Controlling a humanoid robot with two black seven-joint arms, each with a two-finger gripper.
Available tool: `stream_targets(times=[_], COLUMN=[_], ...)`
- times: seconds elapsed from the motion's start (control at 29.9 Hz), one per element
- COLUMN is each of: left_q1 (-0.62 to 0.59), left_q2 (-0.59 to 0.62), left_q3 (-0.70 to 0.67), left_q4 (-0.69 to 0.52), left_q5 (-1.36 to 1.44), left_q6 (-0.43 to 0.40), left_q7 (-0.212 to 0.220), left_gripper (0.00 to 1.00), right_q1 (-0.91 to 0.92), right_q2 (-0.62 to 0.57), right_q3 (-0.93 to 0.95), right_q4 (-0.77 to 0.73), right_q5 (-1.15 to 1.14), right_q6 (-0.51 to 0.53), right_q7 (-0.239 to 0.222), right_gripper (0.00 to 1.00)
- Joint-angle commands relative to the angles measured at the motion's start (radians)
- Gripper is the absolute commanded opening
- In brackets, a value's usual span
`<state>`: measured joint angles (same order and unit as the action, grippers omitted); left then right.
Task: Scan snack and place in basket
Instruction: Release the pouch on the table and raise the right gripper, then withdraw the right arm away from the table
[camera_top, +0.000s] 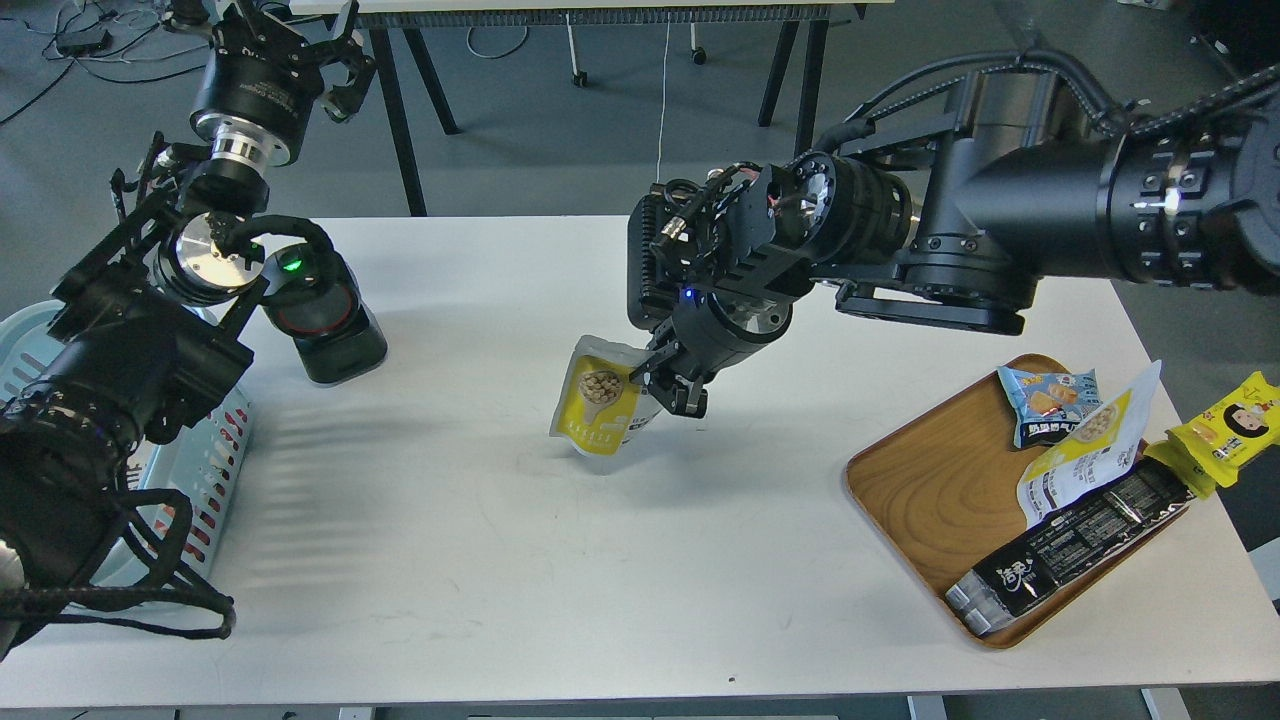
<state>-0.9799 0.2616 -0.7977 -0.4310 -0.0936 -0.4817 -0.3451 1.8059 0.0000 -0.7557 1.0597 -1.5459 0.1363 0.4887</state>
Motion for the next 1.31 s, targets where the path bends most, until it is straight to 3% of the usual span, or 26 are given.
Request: stream_targets(times=[0.0, 0.27, 0.4, 0.57, 0.84, 1.0, 1.27], left_q1=[0.001, 0.003, 0.001, -0.006, -0.045, -0.134, -0.246], left_q2=[0.001, 0.002, 0.005, 0.008, 0.008, 0.051, 0.152], left_q3=[0.000, 0.000, 0.000, 0.002, 0.015, 0.159, 0.356], left_q4=[0.000, 0.000, 0.000, 0.000, -0.006, -0.008, -0.011], left_q5=[0.000, 0.000, 0.000, 0.000, 0.006, 0.032, 0.135], left_q6=[0.000, 0.000, 0.000, 0.000, 0.005, -0.007, -0.007], left_q7=[0.000, 0.000, 0.000, 0.003, 0.023, 0.047, 0.060], left_gripper=[1.00, 1.00, 1.00, 1.00, 1.00, 1.00, 1.00], right_q1=[0.000, 0.013, 0.082, 0.153, 0.171, 0.054, -0.241], right_q2=[0.000, 0.000, -0.020, -0.150, -0.368, -0.526, -0.756], right_q3=[0.001, 0.015, 0.053, 0.059, 0.206, 0.376, 0.686], right_q4=[0.000, 0.011, 0.121, 0.238, 0.226, 0.235, 0.224], right_q5=[0.003, 0.022, 0.102, 0.165, 0.193, 0.285, 0.518], right_q6=[-0.001, -0.001, 0.008, 0.008, 0.016, 0.016, 0.017], right_q7=[0.000, 0.000, 0.000, 0.000, 0.000, 0.000, 0.000], right_gripper=[0.10, 0.21, 0.37, 0.52, 0.68, 0.96, 0.98])
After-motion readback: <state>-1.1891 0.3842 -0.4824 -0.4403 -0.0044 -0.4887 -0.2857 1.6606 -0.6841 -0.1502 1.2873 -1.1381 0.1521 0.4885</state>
